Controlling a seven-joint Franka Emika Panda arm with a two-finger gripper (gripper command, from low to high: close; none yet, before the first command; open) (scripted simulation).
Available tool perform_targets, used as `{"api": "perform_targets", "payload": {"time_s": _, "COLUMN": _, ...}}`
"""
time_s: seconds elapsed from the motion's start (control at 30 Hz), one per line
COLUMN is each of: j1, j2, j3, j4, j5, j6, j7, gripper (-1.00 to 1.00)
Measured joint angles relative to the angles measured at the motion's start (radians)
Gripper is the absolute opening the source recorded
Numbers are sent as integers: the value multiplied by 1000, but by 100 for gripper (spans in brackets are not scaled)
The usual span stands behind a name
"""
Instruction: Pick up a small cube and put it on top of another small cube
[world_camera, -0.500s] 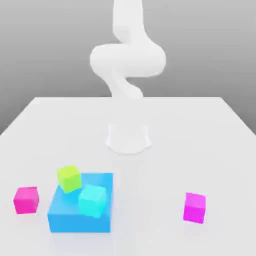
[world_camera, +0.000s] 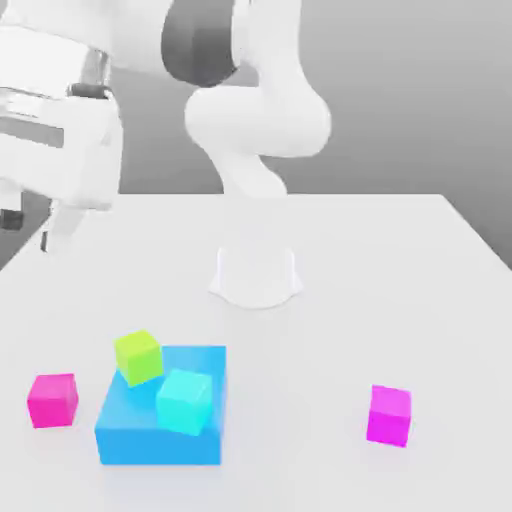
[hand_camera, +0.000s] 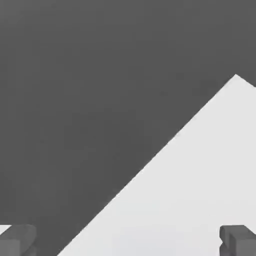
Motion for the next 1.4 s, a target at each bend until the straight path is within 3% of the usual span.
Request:
{"api": "perform_targets", "payload": {"time_s": 0.23, "j1": -123, "j2": 241, "j3": -64, "j4": -76, "j5": 95, "j6": 123, "j7": 122, "gripper": 0}}
{"api": "perform_targets", "payload": {"time_s": 0.33, "j1": -164, "j2": 344, "j3": -57, "j4": -100, "j5": 186, "j6": 180, "j7": 126, "gripper": 0}}
{"api": "perform_targets", "payload": {"time_s": 0.5, "j1": -198, "j2": 524, "j3": -20, "j4": -75, "j5": 245, "j6": 320, "j7": 97, "gripper": 0}}
{"api": "perform_targets", "payload": {"time_s": 0.53, "j1": -203, "j2": 545, "j3": -16, "j4": -71, "j5": 248, "j6": 337, "j7": 94, "gripper": -100}}
{"api": "perform_targets", "payload": {"time_s": 0.73, "j1": -205, "j2": 555, "j3": -13, "j4": -70, "j5": 247, "j6": 347, "j7": 95, "gripper": -100}}
{"api": "perform_targets", "payload": {"time_s": 0.93, "j1": -187, "j2": 382, "j3": -40, "j4": -103, "j5": 206, "j6": 207, "j7": 127, "gripper": -100}}
{"api": "perform_targets", "payload": {"time_s": 1.17, "j1": -119, "j2": 137, "j3": -28, "j4": -190, "j5": 67, "j6": 43, "j7": 206, "gripper": -100}}
{"api": "perform_targets", "payload": {"time_s": 1.4, "j1": -47, "j2": -116, "j3": 5, "j4": -287, "j5": 105, "j6": -109, "j7": 157, "gripper": -100}}
